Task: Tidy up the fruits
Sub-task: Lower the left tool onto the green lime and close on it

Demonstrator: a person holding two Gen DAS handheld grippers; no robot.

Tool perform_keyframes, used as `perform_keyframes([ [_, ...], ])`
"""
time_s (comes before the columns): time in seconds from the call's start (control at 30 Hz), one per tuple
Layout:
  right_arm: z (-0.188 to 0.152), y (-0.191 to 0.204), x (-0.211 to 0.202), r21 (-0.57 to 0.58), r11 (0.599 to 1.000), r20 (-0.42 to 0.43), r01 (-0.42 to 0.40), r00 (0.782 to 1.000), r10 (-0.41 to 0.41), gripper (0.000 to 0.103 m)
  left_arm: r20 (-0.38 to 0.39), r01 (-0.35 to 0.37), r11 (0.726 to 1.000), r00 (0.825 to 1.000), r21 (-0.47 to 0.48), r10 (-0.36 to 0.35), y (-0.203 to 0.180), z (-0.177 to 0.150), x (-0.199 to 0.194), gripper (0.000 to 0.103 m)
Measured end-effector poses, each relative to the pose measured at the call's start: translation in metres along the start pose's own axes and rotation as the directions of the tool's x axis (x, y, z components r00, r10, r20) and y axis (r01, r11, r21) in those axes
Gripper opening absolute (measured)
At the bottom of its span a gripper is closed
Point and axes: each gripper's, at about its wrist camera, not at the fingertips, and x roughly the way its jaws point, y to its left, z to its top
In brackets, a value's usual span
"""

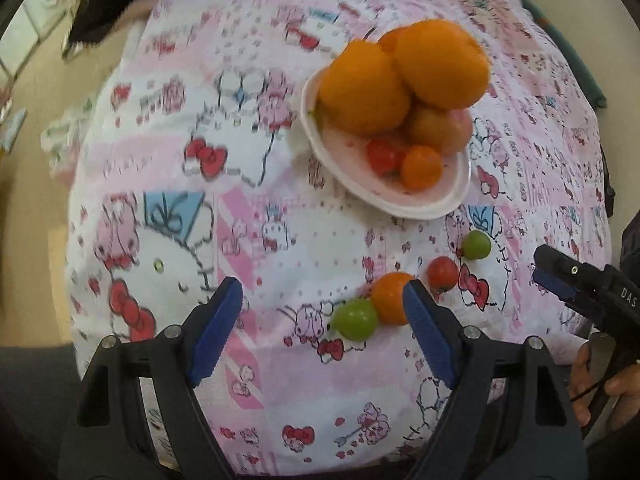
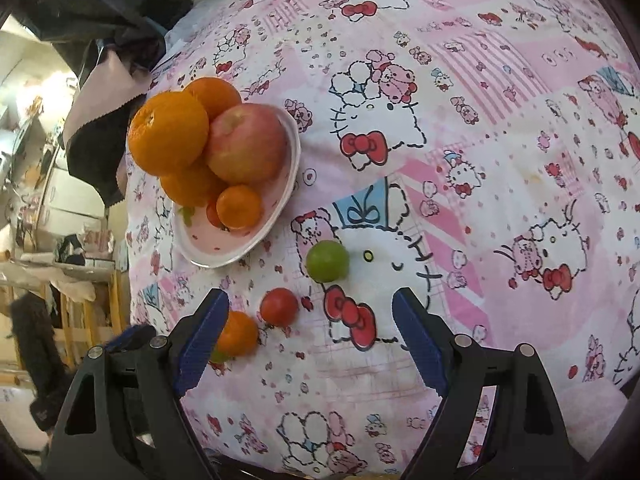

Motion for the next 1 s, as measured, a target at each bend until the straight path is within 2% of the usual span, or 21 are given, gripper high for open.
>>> perform_keyframes([
  [0.07, 0.001, 0.003, 0.002, -0.007, 1.000, -0.001, 0.003, 1.000, -0.003, 0.086, -0.045, 0.009, 1.000, 0.999, 0.005, -0.009, 0.000, -0.003, 0.008, 0.079],
  [0.1, 0.001, 0.004, 0.003, -0.011, 1.000, -0.004, 0.008, 1.000, -0.008, 0.086, -0.079, 0.011, 1.000, 0.997, 0.013, -0.010, 0.000, -0.006, 0.015, 0.075],
  [0.2, 0.003, 0.005, 0.007, -0.009, 1.000, -0.014, 0.009, 1.000, -0.009, 0.086, -0.147, 0.025, 0.999, 0.989, 0.030, -0.020, -0.006, -0.013, 0.030, 0.057],
  [0.33, 0.002, 0.008, 0.008, -0.024, 1.000, -0.016, 0.014, 1.000, -0.015, 0.086, -0.199, 0.012, 0.993, 0.980, 0.118, 0.012, -0.021, -0.028, 0.047, 0.055],
  [0.43, 0.001, 0.008, 0.008, -0.028, 0.999, -0.022, 0.016, 1.000, -0.017, 0.086, -0.184, -0.004, 0.984, 0.982, 0.176, 0.037, -0.031, -0.031, 0.053, 0.050],
  [0.57, 0.002, 0.007, 0.008, -0.024, 1.000, -0.020, 0.015, 1.000, -0.015, 0.086, -0.146, -0.036, 0.976, 0.987, 0.214, 0.069, -0.034, -0.027, 0.057, 0.048],
  [0.67, 0.003, 0.006, 0.006, -0.017, 1.000, -0.015, 0.016, 1.000, -0.016, 0.086, -0.145, -0.003, 0.978, 0.989, 0.210, 0.034, -0.034, -0.025, 0.056, 0.036],
  [0.7, 0.004, 0.004, 0.007, -0.012, 1.000, -0.015, 0.022, 1.000, -0.022, 0.086, -0.141, 0.000, 0.976, 0.990, 0.217, 0.031, -0.035, -0.026, 0.055, 0.028],
  [0.8, 0.004, 0.002, 0.010, -0.008, 0.999, -0.026, 0.045, 0.999, -0.045, 0.086, -0.123, -0.026, 0.969, 0.991, 0.244, 0.058, -0.040, -0.027, 0.051, 0.026],
  [0.9, 0.005, 0.003, 0.017, -0.030, 0.996, -0.041, 0.086, 0.995, -0.087, 0.085, -0.111, -0.021, 0.974, 0.993, 0.226, 0.047, -0.046, -0.025, 0.046, 0.026],
  [1.0, 0.008, 0.010, 0.030, -0.073, 0.990, -0.060, 0.122, 0.990, -0.127, 0.073, -0.100, -0.016, 0.976, 0.994, 0.217, 0.038, -0.042, -0.020, 0.040, 0.026],
])
